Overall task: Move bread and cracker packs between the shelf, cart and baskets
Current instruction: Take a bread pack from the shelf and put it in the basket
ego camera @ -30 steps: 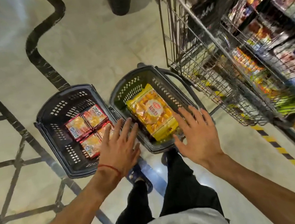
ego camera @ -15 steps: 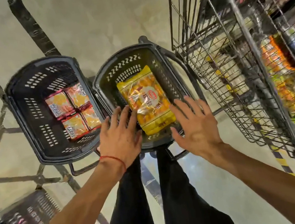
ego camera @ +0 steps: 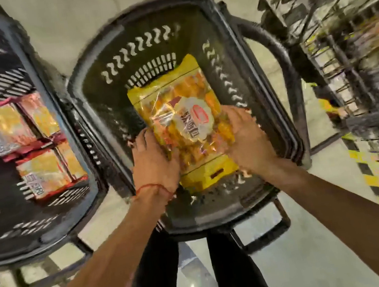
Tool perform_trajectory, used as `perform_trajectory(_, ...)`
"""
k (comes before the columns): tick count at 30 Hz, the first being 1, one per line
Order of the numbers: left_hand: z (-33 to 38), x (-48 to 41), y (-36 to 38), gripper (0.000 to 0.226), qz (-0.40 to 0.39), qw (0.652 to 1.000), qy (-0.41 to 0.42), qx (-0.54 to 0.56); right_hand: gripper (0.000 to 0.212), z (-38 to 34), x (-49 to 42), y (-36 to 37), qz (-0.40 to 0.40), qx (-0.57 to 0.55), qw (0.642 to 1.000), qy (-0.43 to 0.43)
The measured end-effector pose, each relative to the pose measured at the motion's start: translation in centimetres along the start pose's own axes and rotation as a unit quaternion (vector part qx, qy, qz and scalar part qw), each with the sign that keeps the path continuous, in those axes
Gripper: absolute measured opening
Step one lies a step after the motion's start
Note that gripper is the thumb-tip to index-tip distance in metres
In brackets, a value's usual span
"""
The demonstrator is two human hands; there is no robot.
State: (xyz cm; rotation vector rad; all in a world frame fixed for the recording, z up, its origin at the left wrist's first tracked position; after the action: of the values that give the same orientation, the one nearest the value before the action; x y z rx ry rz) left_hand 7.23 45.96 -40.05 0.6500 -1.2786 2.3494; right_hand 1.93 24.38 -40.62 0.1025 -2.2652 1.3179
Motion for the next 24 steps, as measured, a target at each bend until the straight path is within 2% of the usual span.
perform_trajectory(3,-3.4,-3.8,4.8,0.079,0.012,0.991,-0.060,0.121,0.081,3.1,-3.1,4.5,-0.013,-0.041,0.997,0.063)
perform_trajectory(6,-5.7,-5.9,8.2,0.097,0.027,0.964,-0.142,0.225,0.091,5.2,-4.8,8.0,-0.046,-0.079,0.989,0.115)
perform_trajectory(8,-6.3,-6.1,9.6,0.085,0.026,0.945,-0.184,0.270,0.100,5.8,-5.1,9.1,-0.041,-0.151,0.977,0.142)
perform_trajectory(10,-6.4,-5.7,9.8,0.071,0.042,0.935,-0.197,0.291,0.100,6.3,-4.9,9.2,-0.018,-0.183,0.973,0.143)
perform_trajectory(15,-4.9,-2.6,5.9,0.066,0.086,0.920,-0.201,0.325,0.079,4.9,-2.3,6.1,0.004,-0.236,0.961,0.142)
perform_trajectory(18,-2.5,0.4,2.0,0.068,0.102,0.920,-0.188,0.327,0.090,2.4,0.3,2.2,0.015,-0.257,0.957,0.133)
perform_trajectory(20,-0.4,2.8,-1.0,0.066,0.097,0.925,-0.174,0.324,0.088,0.8,2.6,-0.9,0.028,-0.267,0.954,0.136)
perform_trajectory(24,3.8,8.6,-7.4,0.049,0.056,0.931,-0.133,0.335,0.092,-2.5,8.2,-8.0,0.044,-0.300,0.942,0.146)
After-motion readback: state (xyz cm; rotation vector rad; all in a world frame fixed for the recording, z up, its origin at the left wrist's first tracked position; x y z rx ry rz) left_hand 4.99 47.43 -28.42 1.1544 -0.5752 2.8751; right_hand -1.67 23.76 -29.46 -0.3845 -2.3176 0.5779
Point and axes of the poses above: each hand's wrist, its own x-axis away from the middle knuckle, its own y-axis out of the palm, z = x × y, the point moved 6 cm from there along -x, towards the middle knuckle, and after that the axes turned 4 degrees about x, right-handed, at the moved point
